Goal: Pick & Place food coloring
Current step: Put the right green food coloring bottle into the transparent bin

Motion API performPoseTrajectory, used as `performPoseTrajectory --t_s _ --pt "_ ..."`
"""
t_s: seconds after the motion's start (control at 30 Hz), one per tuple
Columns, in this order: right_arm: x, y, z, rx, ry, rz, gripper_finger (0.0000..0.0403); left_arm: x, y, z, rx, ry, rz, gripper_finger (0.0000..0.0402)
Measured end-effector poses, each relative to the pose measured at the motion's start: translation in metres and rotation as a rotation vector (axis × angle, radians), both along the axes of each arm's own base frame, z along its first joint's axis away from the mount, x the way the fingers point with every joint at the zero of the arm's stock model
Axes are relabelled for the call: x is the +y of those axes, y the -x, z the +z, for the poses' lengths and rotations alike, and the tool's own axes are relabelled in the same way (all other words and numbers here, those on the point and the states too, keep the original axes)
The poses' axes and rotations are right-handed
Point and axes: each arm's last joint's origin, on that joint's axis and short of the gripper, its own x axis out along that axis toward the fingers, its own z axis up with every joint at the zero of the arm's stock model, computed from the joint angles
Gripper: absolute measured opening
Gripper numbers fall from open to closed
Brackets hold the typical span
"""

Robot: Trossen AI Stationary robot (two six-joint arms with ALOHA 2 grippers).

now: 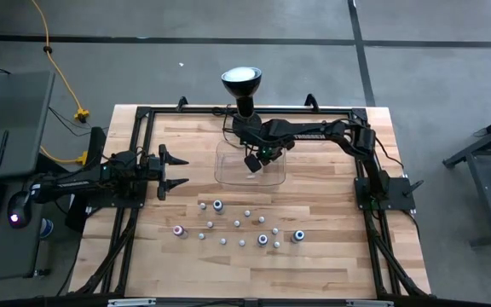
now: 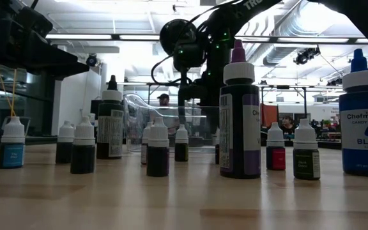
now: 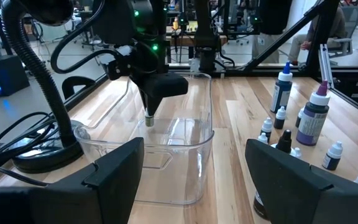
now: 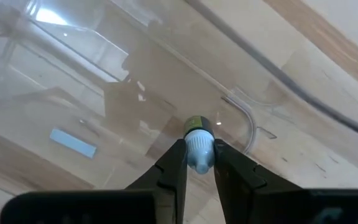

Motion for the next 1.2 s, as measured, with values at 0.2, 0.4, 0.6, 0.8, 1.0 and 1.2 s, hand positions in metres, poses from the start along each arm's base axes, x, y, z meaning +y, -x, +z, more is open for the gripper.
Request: performPoseTrajectory --t_s 0.2,0.4,0.6,0.8,1.0,1.2 --pt "-0.0001 0.0 0.0 0.001 0.004 0.0 0.0087 0.0 0.0 0.0 0.0 0.0 0.0 0.0278" --pt "-0.0007 0.0002 0.0002 0.007 0.025 -0.004 0.0099 0.0 0.0 0.0 0.0 0.0 0.0 0.0278" --pt "-0.0005 0.0012 0.0001 0.017 0.023 -0.006 0.0106 0.0 0.0 0.0 0.0 0.0 0.0 0.0278" --pt "-0.0001 0.0024 0.0 0.029 0.02 -0.006 0.0111 0.0 0.0 0.0 0.0 0.0 0.0 0.0278" --pt "0.0 0.0023 0.0 0.028 0.016 -0.005 0.0111 0.0 0.0 0.0 0.0 0.0 0.0 0.0278" --pt "0.0004 0.0023 0.0005 0.022 0.001 -0.001 0.0111 0.0 0.0 0.0 0.0 0.0 0.0 0.0278"
